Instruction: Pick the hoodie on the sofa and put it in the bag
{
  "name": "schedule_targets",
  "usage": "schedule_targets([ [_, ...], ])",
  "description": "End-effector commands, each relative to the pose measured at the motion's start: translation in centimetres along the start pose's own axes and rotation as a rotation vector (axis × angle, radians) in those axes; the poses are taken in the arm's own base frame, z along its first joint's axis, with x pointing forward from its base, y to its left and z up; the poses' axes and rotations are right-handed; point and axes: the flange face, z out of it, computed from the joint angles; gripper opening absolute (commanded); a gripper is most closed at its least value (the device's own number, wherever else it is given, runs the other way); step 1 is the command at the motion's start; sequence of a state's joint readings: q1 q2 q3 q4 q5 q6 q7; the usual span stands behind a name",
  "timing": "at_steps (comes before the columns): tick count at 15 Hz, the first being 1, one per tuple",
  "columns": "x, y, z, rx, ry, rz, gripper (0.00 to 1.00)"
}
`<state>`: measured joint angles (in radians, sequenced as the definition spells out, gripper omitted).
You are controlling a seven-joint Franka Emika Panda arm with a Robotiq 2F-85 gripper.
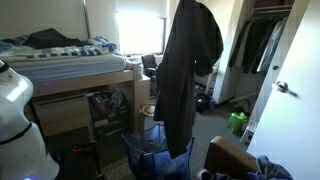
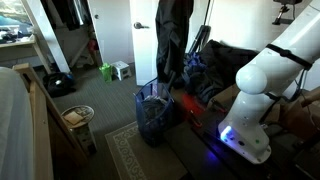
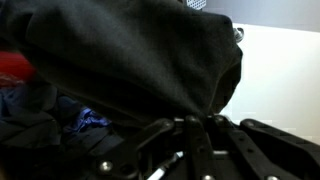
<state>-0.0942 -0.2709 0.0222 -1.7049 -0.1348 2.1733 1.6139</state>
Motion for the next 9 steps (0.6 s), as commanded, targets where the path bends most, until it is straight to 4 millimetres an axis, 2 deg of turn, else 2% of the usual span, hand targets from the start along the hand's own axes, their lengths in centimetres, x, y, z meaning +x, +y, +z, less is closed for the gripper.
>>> schedule_targets([
  [1, -1.7, -2.1, -1.7, 0.061, -0.036, -0.064, 0.02],
  [9, -5.7, -5.4, -7.2, 0.182, -0.079, -0.207, 0.02],
])
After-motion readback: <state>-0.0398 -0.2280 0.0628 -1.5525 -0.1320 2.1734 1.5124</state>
